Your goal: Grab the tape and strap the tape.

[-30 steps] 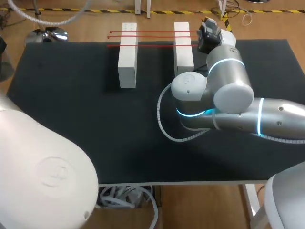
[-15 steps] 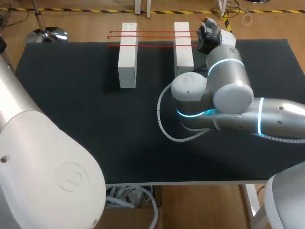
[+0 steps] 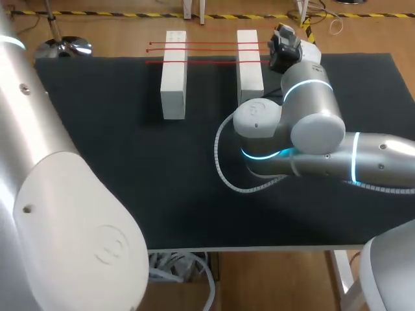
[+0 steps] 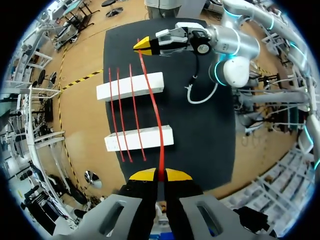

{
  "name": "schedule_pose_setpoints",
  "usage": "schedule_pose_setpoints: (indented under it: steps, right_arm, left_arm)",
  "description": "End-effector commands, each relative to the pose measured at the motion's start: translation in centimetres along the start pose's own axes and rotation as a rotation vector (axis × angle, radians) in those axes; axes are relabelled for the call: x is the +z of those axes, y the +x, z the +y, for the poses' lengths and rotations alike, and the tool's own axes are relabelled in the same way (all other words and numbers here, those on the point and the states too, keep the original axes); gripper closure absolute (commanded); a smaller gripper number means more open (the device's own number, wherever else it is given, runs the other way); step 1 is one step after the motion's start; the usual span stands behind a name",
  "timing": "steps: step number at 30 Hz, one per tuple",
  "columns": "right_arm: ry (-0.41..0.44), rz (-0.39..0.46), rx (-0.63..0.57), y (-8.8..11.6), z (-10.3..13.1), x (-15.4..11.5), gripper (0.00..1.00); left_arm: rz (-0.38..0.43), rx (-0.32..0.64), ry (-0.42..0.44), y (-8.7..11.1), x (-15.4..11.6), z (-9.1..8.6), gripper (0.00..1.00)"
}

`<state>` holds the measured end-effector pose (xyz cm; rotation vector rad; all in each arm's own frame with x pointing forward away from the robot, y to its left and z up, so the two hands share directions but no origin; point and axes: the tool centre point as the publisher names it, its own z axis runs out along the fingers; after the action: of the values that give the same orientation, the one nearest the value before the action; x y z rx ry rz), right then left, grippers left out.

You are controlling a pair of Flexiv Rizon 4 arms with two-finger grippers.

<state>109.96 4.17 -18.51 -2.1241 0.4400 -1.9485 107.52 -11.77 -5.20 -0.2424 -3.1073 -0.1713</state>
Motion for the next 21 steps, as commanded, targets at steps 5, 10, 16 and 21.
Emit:
schedule_pose_setpoints:
  steps: [5,10,16,21]
  right_arm:
    - [-0.004,-0.005,-0.002,0.2,-0.1,-0.1,1.0]
    - [-0.004,-0.005,-0.002,0.2,-0.1,-0.1,1.0]
    - [-0.004,-0.005,-0.002,0.2,-0.1,-0.1,1.0]
    - [-0.004,-0.005,-0.002,0.2,-0.1,-0.1,1.0]
  left_arm:
    - [0.074,-0.002,-0.188,-0.9,-0.3,-0.4,1.0]
    - [0.074,-0.002,-0.188,-0.9,-0.3,-0.4,1.0]
    - [0.065,-0.058,-0.13,-1.2,-0.9,-0.7,1.0]
    - [0.042,-0.082,-0.019,-1.7,-1.4,-1.2,1.0]
